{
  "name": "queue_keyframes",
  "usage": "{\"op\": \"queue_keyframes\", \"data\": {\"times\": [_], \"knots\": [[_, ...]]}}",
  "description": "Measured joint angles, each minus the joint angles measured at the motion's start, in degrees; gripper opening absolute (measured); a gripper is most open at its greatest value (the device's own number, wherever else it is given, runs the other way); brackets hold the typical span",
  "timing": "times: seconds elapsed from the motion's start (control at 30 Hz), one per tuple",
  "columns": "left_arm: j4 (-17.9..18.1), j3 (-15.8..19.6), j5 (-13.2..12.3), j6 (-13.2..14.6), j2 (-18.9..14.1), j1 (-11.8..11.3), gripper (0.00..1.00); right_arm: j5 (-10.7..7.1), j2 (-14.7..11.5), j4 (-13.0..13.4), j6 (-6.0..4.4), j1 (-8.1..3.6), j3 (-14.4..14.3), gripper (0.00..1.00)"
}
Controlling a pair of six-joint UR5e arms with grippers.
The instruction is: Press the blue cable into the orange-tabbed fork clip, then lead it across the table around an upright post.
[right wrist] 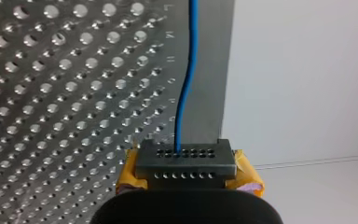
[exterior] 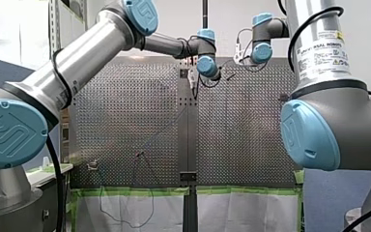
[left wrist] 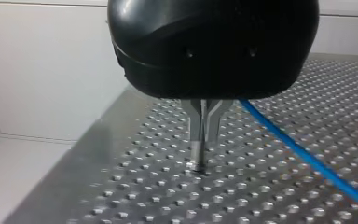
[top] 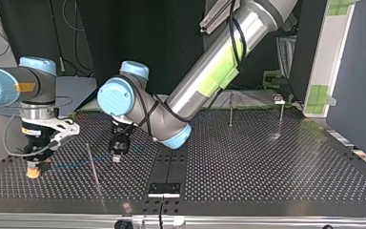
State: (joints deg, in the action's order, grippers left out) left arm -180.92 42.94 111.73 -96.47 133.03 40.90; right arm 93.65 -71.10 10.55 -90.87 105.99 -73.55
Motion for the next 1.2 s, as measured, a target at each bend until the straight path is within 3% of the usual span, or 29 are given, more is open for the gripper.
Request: {"op": "queue_keyframes", "data": {"times": [0.17, 0.47, 1.0, 1.03, 1.17, 1.2], "knots": [[0.0, -0.1, -0.4, 0.0, 2.0, -0.3, 0.00, -0.09, 1.2, 0.0, 0.02, -0.08, -0.1, 0.00], [0.1, -0.1, -0.6, 0.0, 2.6, -1.0, 0.00, 0.06, 4.0, 0.1, 0.06, -0.58, -0.5, 0.00], [-0.1, 0.1, -0.4, 0.0, 2.6, -1.5, 0.00, 0.36, 6.4, 1.0, 0.38, -1.12, -5.2, 0.00], [-0.1, 0.3, -0.3, 0.0, 2.6, -1.4, 0.13, 0.35, 6.5, 1.1, 0.41, -1.09, -5.4, 0.00], [-0.1, 1.5, -0.3, 0.1, 2.6, -1.4, 0.23, 0.27, 6.7, 1.3, 0.51, -0.87, -5.7, 0.00], [-0.1, 1.9, -0.3, 0.1, 2.6, -1.4, 0.30, 0.28, 6.7, 1.3, 0.56, -0.79, -5.8, 0.00]]}}
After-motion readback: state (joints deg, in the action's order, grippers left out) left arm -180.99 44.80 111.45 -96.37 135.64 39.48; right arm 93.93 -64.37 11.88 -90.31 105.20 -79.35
